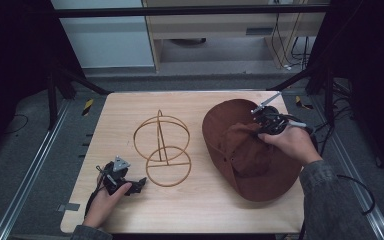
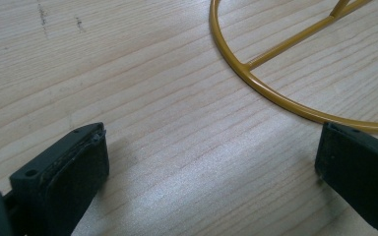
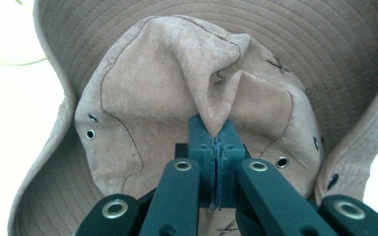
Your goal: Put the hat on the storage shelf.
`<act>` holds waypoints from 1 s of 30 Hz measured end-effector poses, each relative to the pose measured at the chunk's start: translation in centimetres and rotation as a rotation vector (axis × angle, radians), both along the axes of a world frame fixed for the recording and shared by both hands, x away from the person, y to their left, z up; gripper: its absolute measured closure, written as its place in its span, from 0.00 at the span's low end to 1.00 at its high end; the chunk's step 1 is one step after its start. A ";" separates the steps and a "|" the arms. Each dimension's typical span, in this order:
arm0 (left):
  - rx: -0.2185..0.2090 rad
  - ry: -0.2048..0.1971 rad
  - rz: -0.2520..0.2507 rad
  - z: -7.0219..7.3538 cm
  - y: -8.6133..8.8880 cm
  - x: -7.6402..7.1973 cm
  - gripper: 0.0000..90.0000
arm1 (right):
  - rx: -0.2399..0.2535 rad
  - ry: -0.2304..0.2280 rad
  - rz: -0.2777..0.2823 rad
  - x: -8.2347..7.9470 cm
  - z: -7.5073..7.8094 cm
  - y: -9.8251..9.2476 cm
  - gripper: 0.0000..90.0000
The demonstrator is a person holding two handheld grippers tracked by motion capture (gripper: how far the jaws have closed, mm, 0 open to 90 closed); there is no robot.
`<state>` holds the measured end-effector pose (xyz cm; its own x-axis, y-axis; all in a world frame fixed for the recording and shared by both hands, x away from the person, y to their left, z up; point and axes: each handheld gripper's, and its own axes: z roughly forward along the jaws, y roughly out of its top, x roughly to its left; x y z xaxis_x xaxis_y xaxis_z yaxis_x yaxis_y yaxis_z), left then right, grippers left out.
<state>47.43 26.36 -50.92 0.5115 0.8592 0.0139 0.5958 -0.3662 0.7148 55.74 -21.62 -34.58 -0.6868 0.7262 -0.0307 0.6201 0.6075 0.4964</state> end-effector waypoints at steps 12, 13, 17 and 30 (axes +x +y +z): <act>0.001 -0.001 -0.003 0.0 0.0 0.0 0.00 | 0.013 -0.037 -0.001 -1.2 4.0 0.0 0.99; 0.001 -0.001 -0.004 0.0 0.0 0.0 0.00 | 0.016 -0.045 0.005 -1.3 4.4 0.0 0.99; 0.001 -0.001 -0.004 0.0 0.0 0.0 0.00 | 0.053 -0.074 0.013 -2.3 6.1 0.1 0.99; 0.001 0.000 -0.005 0.0 0.0 -0.1 0.00 | 0.152 -0.172 0.055 -5.4 9.3 0.1 0.99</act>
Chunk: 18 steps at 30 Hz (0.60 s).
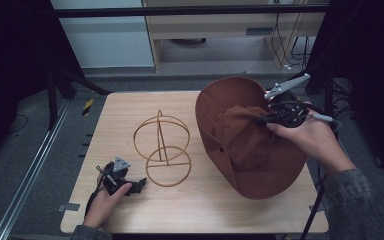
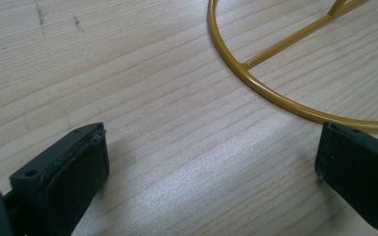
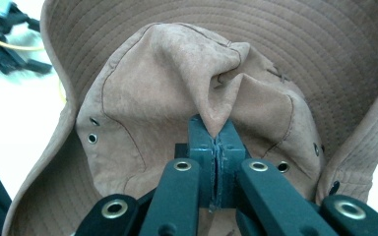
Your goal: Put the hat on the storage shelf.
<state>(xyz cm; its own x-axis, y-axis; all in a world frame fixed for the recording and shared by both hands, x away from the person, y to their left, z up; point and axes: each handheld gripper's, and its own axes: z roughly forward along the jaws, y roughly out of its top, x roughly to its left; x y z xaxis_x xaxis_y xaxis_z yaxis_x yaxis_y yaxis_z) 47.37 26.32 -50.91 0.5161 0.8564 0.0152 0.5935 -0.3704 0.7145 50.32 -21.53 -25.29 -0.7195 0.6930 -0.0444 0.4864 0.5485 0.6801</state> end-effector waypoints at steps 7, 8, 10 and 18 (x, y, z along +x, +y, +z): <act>0.003 0.001 -0.002 0.0 0.0 0.0 0.00 | 0.045 -0.038 0.009 -1.2 0.9 -0.2 0.99; 0.001 0.000 -0.001 0.0 0.0 0.0 0.00 | 0.048 -0.041 0.006 -1.3 1.0 -0.2 0.99; 0.001 0.000 -0.001 0.0 0.0 0.0 0.00 | 0.052 -0.048 0.009 -1.4 1.0 -0.2 0.99; 0.001 0.000 0.000 0.0 0.0 0.0 0.00 | 0.102 -0.071 0.015 -2.4 1.9 -0.4 0.99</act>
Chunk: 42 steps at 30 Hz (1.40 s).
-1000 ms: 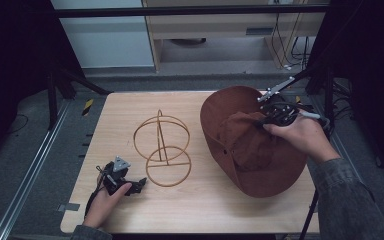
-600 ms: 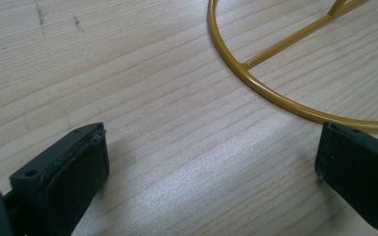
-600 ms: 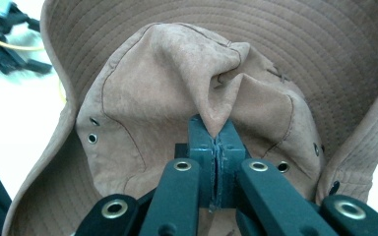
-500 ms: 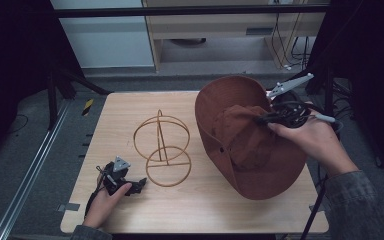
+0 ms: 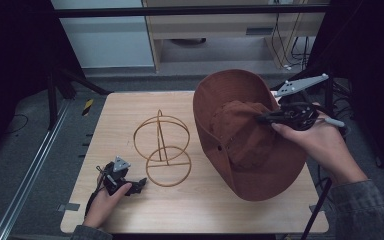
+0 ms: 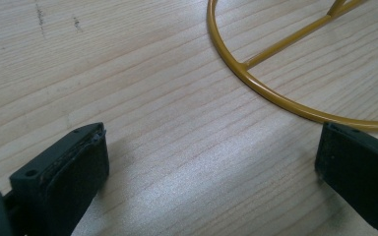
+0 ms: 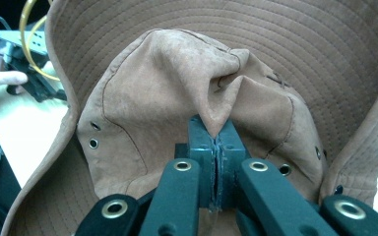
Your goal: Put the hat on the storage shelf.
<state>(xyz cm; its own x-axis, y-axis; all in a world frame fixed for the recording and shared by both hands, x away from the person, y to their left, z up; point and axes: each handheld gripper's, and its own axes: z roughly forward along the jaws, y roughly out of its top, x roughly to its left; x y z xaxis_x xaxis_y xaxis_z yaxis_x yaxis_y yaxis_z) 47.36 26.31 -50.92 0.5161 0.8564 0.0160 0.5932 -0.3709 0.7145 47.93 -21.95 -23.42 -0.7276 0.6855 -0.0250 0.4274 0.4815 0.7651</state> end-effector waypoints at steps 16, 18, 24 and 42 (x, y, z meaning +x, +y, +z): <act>0.002 0.001 -0.001 0.0 0.0 0.0 0.00 | 0.069 -0.063 0.059 -2.0 2.4 1.7 0.99; 0.002 0.001 -0.001 0.0 0.0 0.0 0.00 | 0.079 -0.071 0.075 -2.4 2.8 2.2 0.99; 0.005 0.001 -0.001 0.0 0.0 0.0 0.00 | 0.090 -0.092 0.118 -3.0 3.9 4.1 0.99; 0.007 0.007 -0.003 0.1 0.0 0.0 0.00 | 0.085 -0.111 0.181 -1.2 5.4 9.3 0.99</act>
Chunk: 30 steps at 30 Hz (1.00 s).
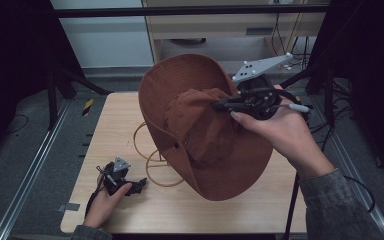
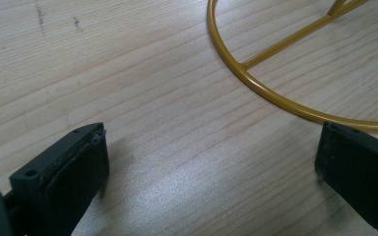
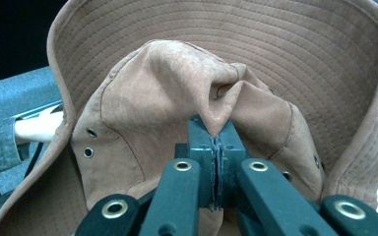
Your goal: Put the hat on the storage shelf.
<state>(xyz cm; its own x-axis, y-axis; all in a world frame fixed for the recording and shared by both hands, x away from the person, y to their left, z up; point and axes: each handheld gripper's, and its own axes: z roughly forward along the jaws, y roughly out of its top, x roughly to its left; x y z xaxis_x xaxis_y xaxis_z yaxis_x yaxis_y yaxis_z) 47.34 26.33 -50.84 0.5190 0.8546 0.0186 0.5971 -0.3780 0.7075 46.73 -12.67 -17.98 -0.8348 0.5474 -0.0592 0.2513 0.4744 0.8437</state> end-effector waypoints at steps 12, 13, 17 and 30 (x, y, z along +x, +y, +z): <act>-0.003 -0.001 0.002 0.0 0.0 0.0 0.00 | 0.014 0.004 0.018 1.9 0.2 3.0 0.99; -0.003 -0.001 0.002 0.0 0.0 0.0 0.00 | 0.011 0.004 0.018 2.1 0.2 3.3 0.99; -0.001 0.000 0.000 0.0 0.0 0.0 0.00 | 0.012 0.008 0.015 2.5 0.3 3.6 0.99; -0.003 -0.001 0.002 0.0 0.0 0.0 0.00 | 0.012 0.018 0.028 3.0 0.1 4.8 0.99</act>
